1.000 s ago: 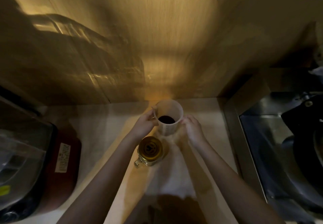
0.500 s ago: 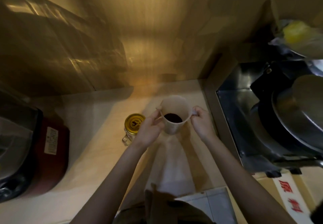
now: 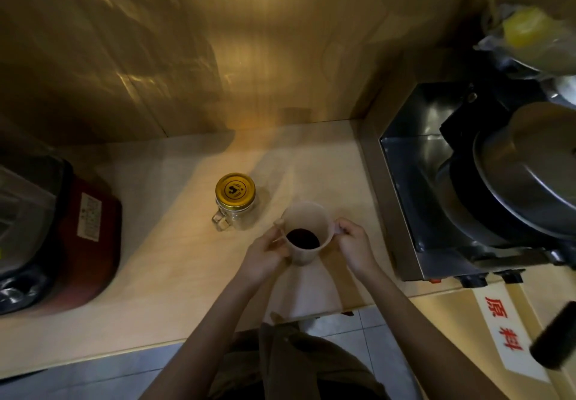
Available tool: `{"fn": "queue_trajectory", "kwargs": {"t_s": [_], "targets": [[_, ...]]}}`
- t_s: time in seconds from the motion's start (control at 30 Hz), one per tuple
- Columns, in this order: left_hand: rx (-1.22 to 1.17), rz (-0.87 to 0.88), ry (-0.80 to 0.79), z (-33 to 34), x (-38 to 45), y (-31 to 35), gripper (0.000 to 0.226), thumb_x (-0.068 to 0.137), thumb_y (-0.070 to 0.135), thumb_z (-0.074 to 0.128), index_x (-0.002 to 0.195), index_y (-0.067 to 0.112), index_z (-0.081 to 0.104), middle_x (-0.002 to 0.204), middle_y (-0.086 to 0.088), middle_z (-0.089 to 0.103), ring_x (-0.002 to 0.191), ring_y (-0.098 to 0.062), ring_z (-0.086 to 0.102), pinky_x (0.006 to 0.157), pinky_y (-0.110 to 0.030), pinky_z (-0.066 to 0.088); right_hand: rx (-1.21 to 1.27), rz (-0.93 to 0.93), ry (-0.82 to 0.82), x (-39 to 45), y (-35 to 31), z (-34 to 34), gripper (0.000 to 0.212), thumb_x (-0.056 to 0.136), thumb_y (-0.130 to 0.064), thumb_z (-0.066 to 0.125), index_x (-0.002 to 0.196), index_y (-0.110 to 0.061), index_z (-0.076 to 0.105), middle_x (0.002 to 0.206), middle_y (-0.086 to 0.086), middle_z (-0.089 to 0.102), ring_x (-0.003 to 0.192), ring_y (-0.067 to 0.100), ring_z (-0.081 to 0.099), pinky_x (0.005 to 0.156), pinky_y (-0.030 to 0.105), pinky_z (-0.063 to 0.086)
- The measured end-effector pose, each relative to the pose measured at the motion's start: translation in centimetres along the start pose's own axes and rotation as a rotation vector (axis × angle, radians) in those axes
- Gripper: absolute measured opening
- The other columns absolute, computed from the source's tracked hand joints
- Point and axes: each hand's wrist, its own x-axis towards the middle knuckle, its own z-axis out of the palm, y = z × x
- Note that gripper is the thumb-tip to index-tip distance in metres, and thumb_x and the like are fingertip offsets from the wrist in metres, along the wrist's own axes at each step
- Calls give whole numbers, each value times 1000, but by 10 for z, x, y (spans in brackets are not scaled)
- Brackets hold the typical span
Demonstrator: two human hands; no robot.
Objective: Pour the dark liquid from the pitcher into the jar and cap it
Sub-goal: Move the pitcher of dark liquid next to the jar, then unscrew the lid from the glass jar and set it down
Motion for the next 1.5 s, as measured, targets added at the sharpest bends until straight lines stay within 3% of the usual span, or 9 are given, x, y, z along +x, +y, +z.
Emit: {"fn": "queue_trajectory", "kwargs": {"t_s": [0.13, 0.33, 0.47, 0.7, 0.8, 0.97, 1.07, 1.23, 1.5], "targets": [[19, 59, -10, -2, -4, -9, 44, 86, 2, 51, 124, 23, 48, 119, 7, 49, 111, -10, 45, 66, 5, 38, 36, 11, -35, -7, 6, -2, 33, 82, 13, 42, 60, -11, 44, 63, 6, 39, 64, 15, 36, 62, 29, 26], [15, 78, -20, -8, 1, -16, 42, 88, 6, 49, 129, 15, 49, 128, -1, 53, 119, -15, 47, 92, -19, 36, 14, 22, -93, -14, 7, -4, 44, 82, 7, 53, 50, -23, 58, 49, -14, 55, 61, 10, 45, 59, 24, 34], [49, 91, -42, -13, 6, -16, 38, 87, 6, 49, 124, 14, 53, 122, -3, 56, 116, -18, 50, 79, -10, 40, 18, 34, -32, -12, 3, -5, 44, 78, 1, 47, 46, -26, 62, 59, -9, 62, 70, 20, 53, 68, 32, 40], [185, -10, 10, -40, 12, -9, 33, 88, 10, 46, 120, 11, 53, 117, -5, 56, 108, -20, 52, 85, -29, 42, -284, -143, 87, 12, -40, 4, 22, 90, -12, 50, 72, -6, 62, 75, 13, 64, 76, 29, 58, 66, 36, 44], [273, 61, 29, -64, 11, 1, 26, 88, 6, 44, 105, 9, 63, 100, -6, 65, 96, -20, 59, 72, -14, 43, -317, -251, 68, 21, -69, 17, 16, 89, -17, 53, 84, -7, 65, 82, 10, 66, 81, 25, 58, 73, 38, 47], [301, 233, 371, -97, 19, 6, 14, 78, 5, 60, 91, 9, 62, 71, 1, 60, 71, -12, 57, 69, -21, 45, -479, -411, -170, 34, -108, 60, 38, 84, -20, 63, 121, -13, 56, 112, 6, 58, 96, 14, 52, 90, 40, 48], [339, 285, 528, -101, 30, -5, 49, 70, 11, 70, 115, 8, 51, 97, -1, 59, 86, -14, 56, 68, -14, 42, -691, -491, -325, 38, -123, 87, 68, 82, -35, 68, 140, -19, 37, 138, 6, 43, 127, 21, 37, 104, 39, 38], [434, 208, 334, -98, 53, -24, 113, 59, 29, 83, 144, 6, 13, 154, -13, 22, 141, -26, 23, 112, -35, 24, -1064, -528, -374, 39, -126, 120, 98, 67, -68, 65, 144, -21, 26, 138, 5, 39, 127, 25, 36, 102, 41, 38], [225, 232, 303, -91, 71, -40, 88, 56, 30, 84, 131, 16, 42, 123, -1, 55, 113, -19, 53, 86, -20, 42, -1095, -582, -386, 49, -126, 126, 72, 75, -56, 65, 132, -20, 40, 122, 6, 45, 113, 25, 48, 89, 40, 48]]}}
